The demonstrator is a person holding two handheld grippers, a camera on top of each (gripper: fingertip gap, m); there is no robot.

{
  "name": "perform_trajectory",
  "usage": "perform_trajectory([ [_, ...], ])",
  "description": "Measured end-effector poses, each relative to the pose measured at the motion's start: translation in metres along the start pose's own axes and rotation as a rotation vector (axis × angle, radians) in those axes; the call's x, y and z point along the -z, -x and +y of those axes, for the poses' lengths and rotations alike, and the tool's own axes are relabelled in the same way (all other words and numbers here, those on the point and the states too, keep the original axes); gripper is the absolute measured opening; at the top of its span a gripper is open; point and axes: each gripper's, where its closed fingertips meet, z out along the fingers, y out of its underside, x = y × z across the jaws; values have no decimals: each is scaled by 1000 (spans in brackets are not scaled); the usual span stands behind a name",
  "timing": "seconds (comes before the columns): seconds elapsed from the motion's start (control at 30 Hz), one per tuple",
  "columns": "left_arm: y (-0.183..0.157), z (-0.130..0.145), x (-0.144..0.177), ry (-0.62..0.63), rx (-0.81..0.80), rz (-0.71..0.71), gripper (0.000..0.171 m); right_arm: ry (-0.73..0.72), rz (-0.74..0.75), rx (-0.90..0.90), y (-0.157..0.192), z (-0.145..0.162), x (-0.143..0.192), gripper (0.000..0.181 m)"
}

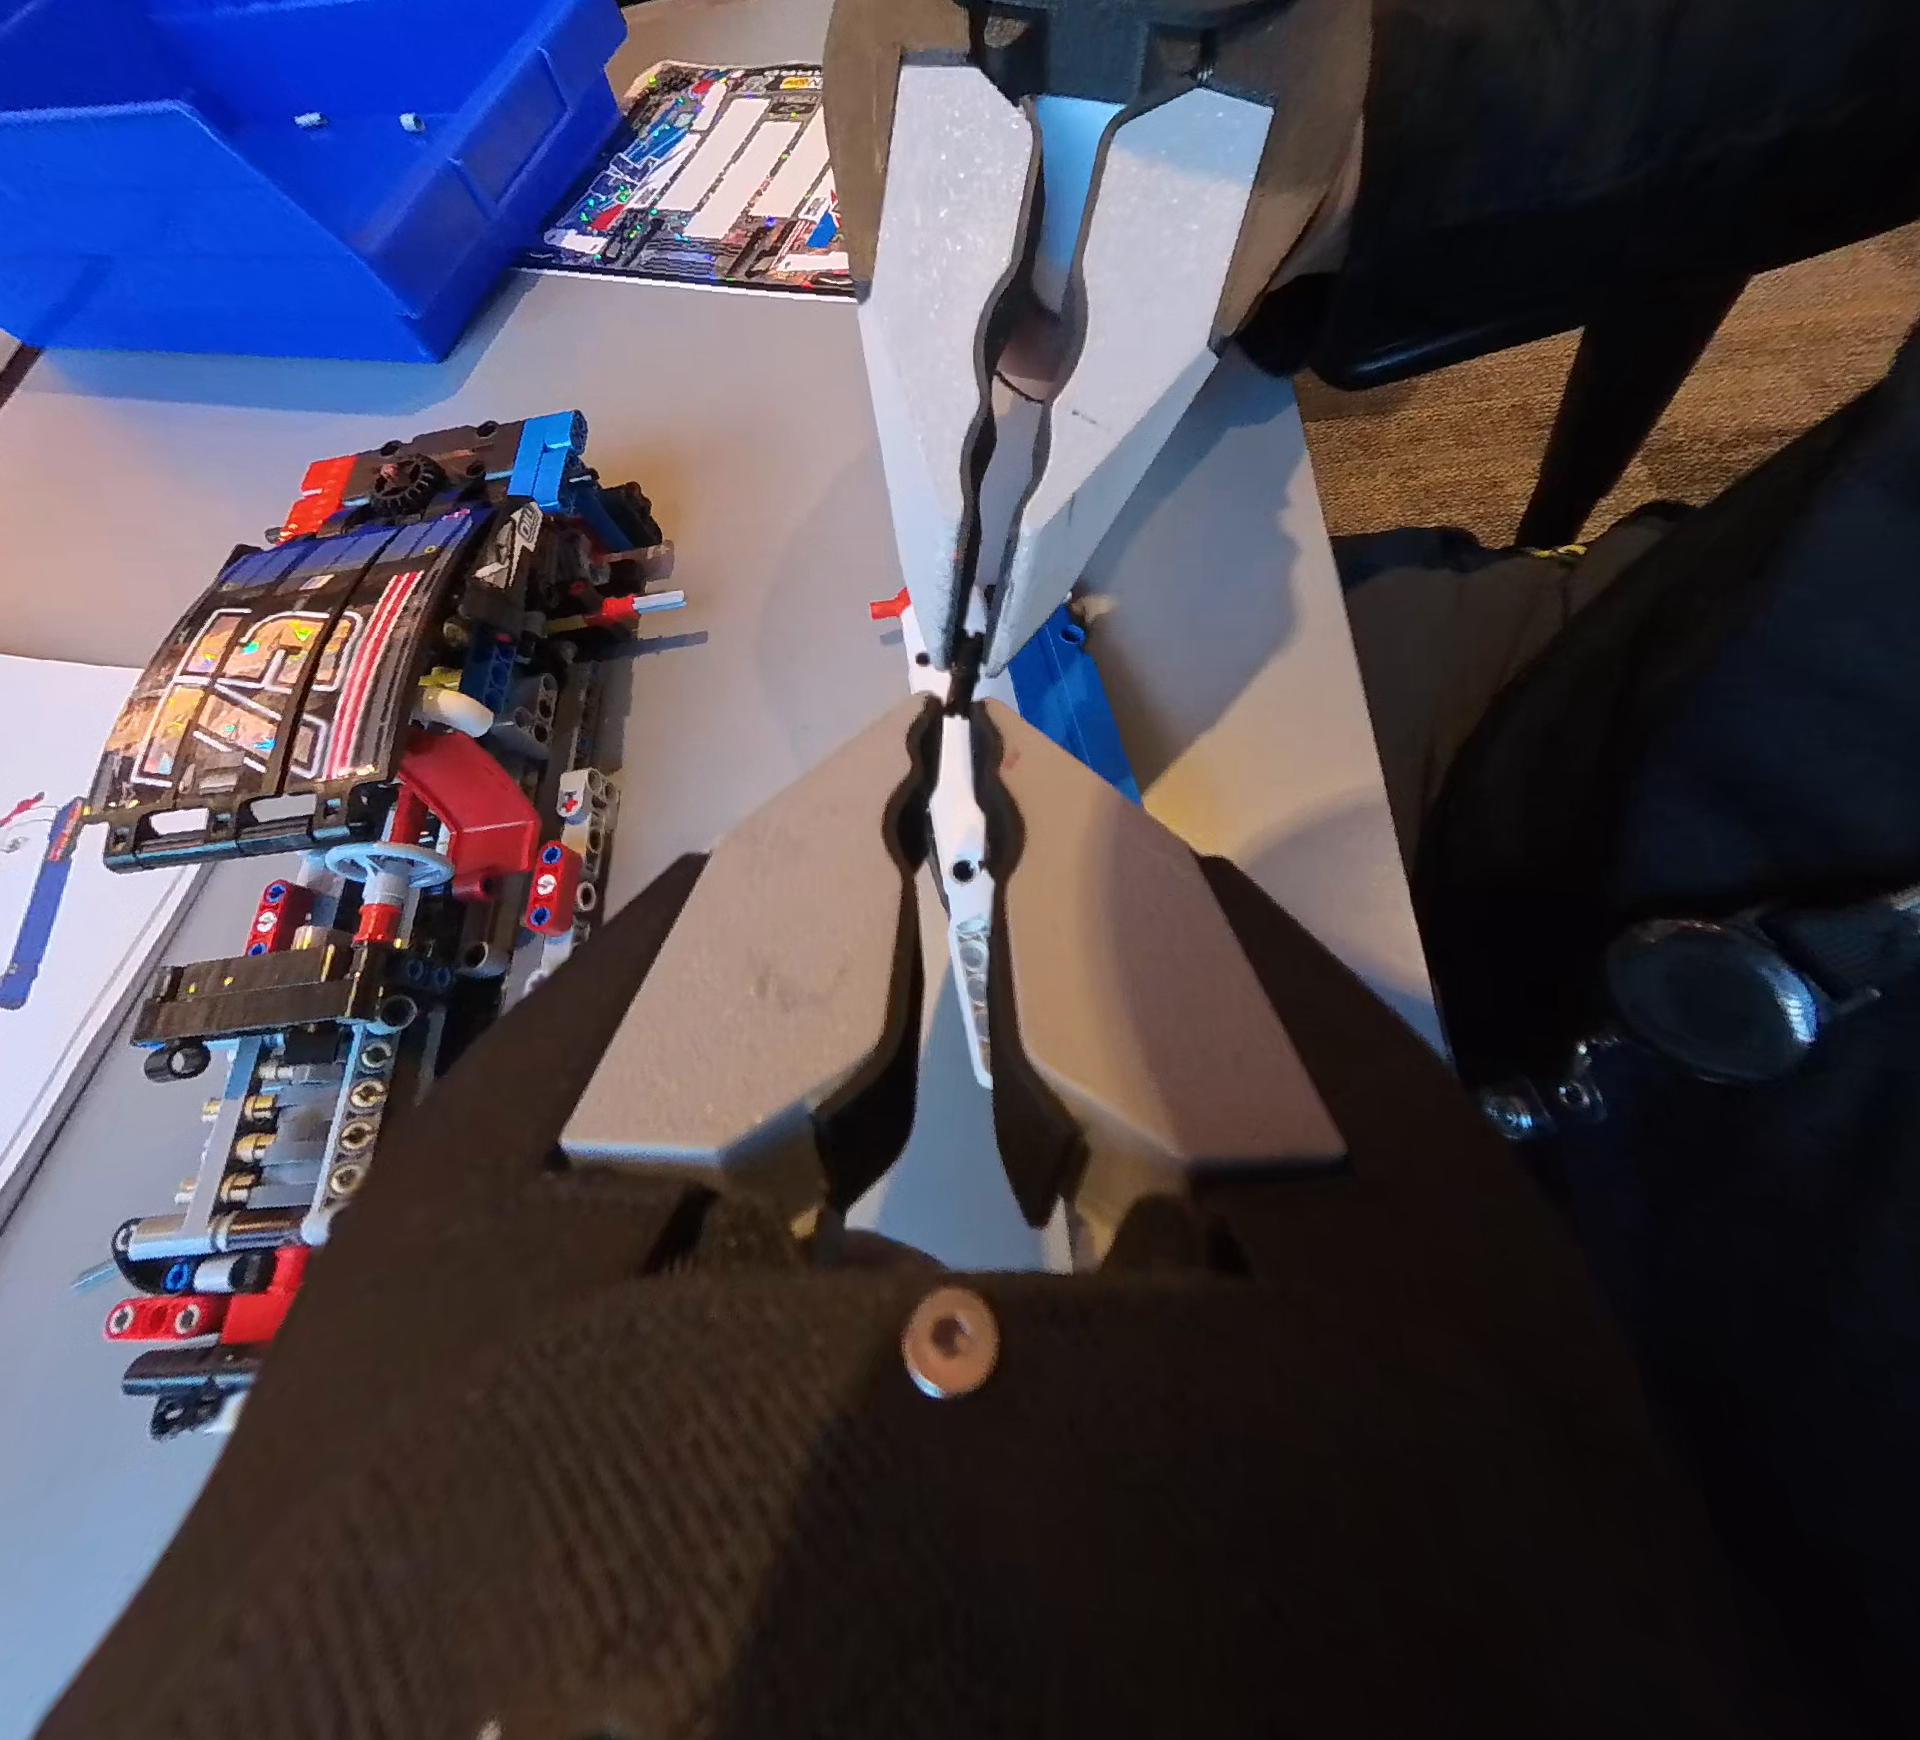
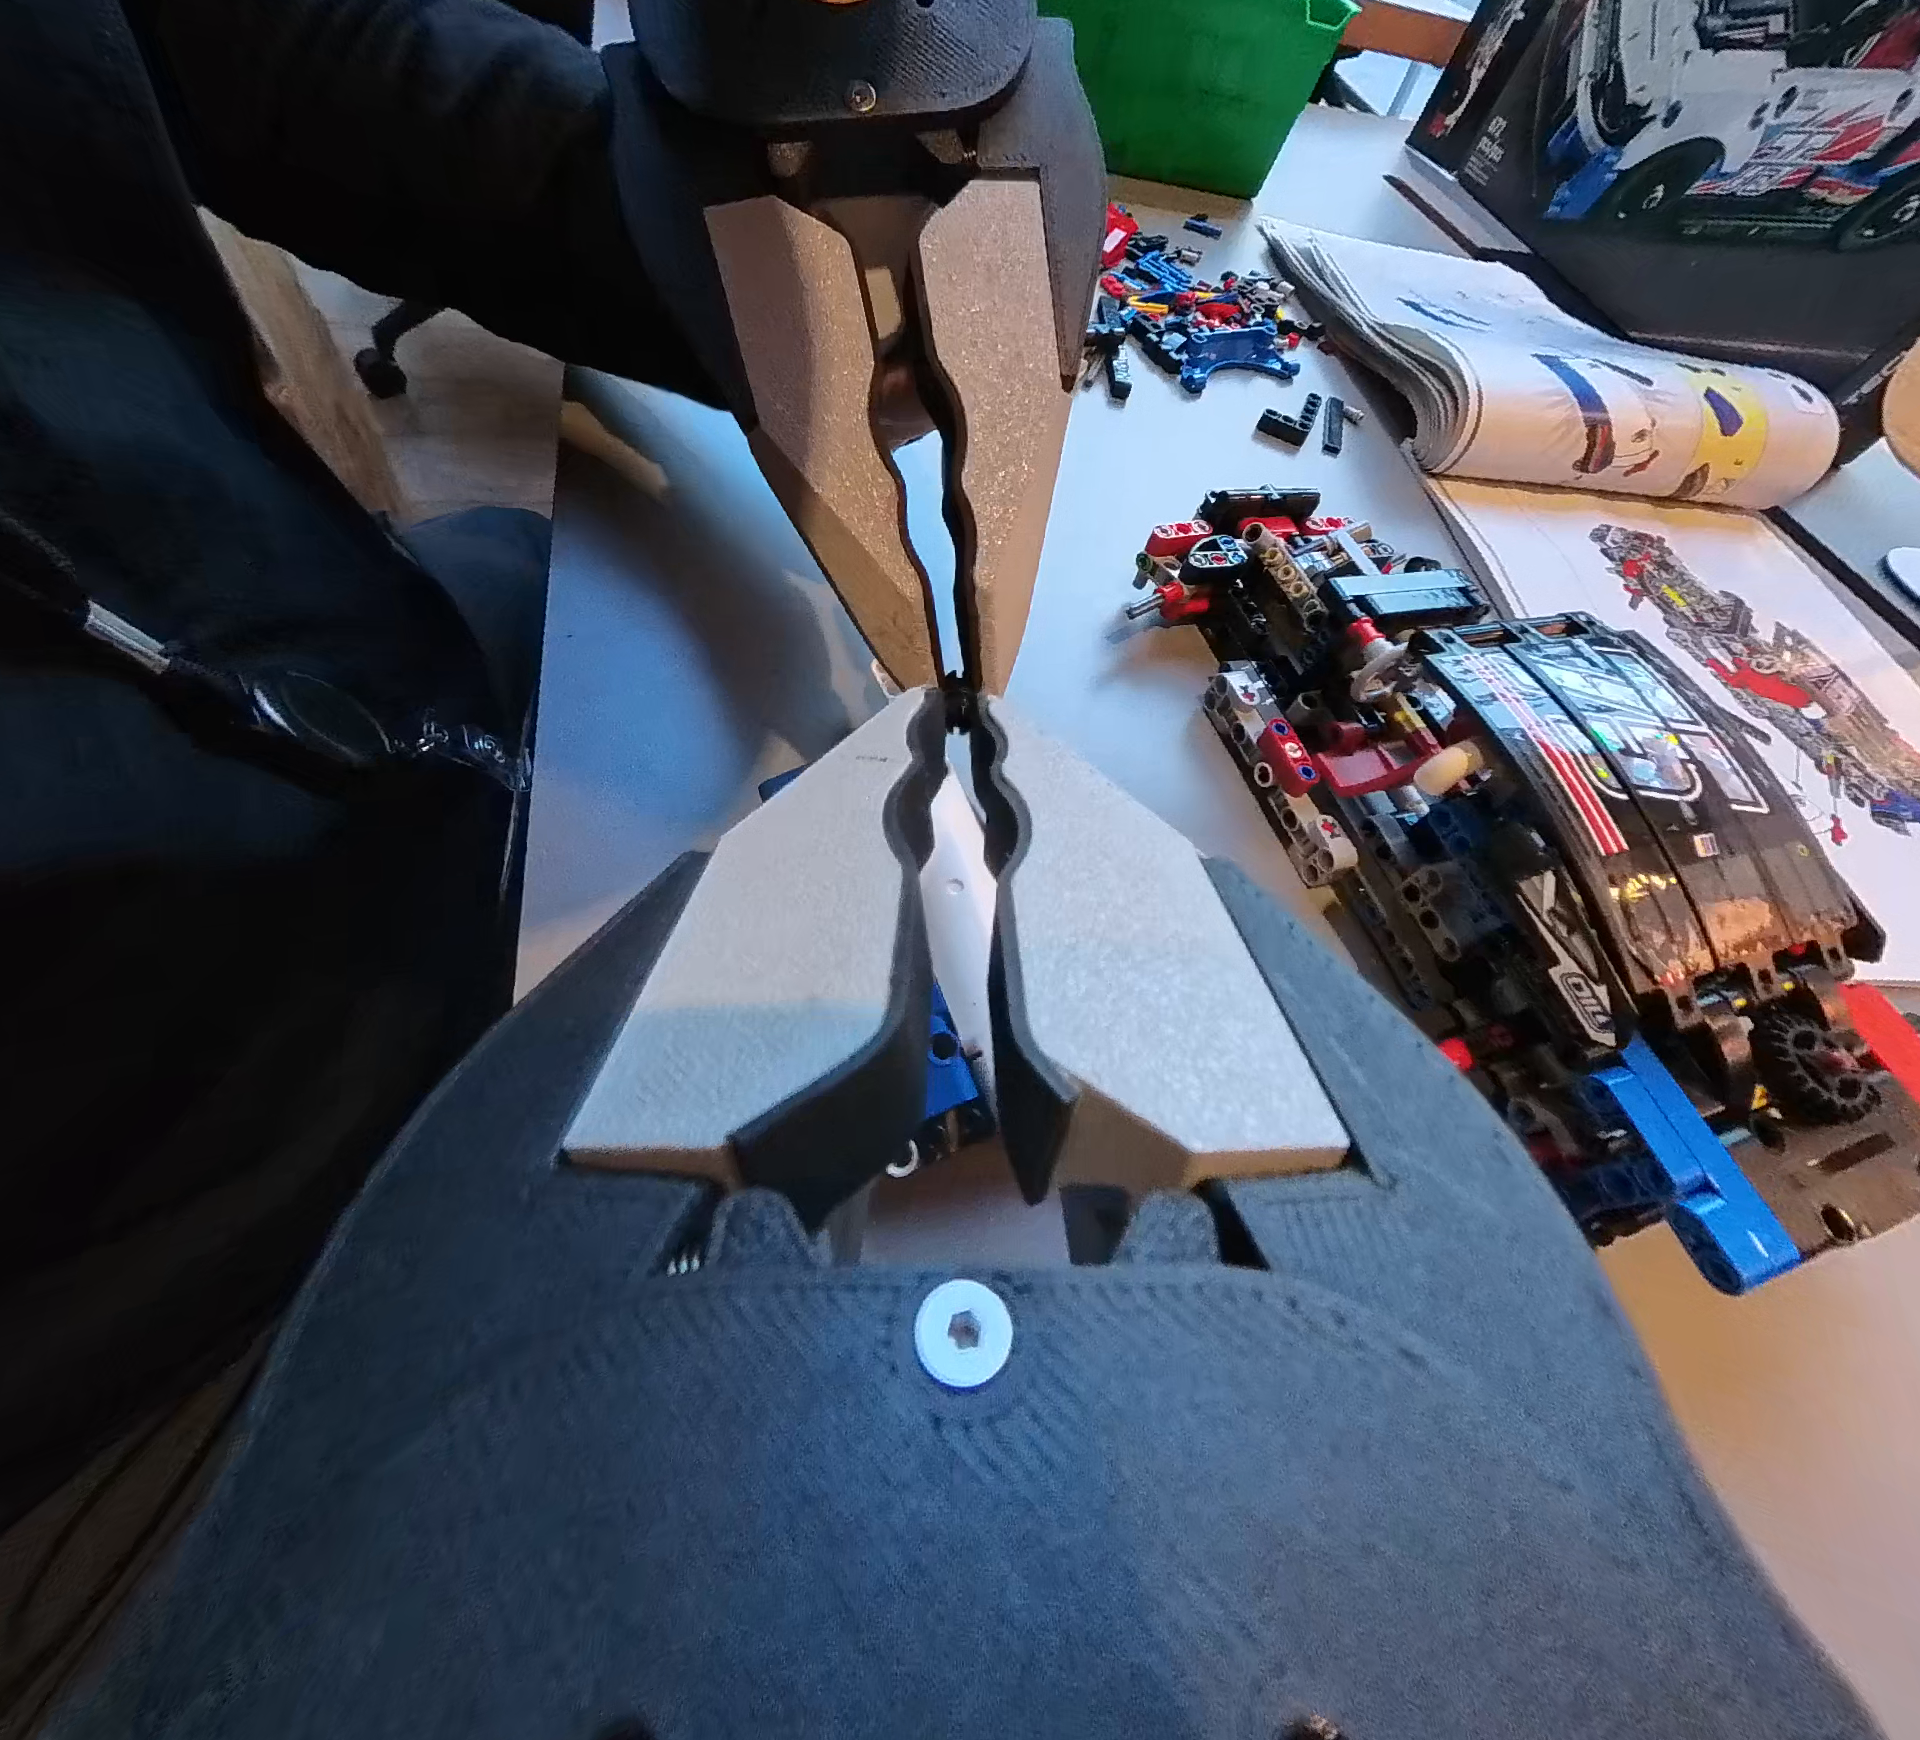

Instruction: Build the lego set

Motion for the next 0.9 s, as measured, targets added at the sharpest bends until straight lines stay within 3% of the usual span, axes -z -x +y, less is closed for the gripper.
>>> perform_trajectory([
  [0.03,-1,0,0,-4,16,10,2,-3,-6,-5,1,0,0,2],
  [0.13,3,4,0,-1,64,18,24,-7,-30,-29,3,1,-1,2],
  [0.3,7,1,11,-44,54,5,0,-11,-20,-49,1,1,2,2],
  [0.5,-1,-1,10,-45,16,5,13,-27,4,-4,3,-3,2,2],
  [0.9,-10,-4,6,-40,-75,11,2,-17,-13,34,8,-2,2,2],
])
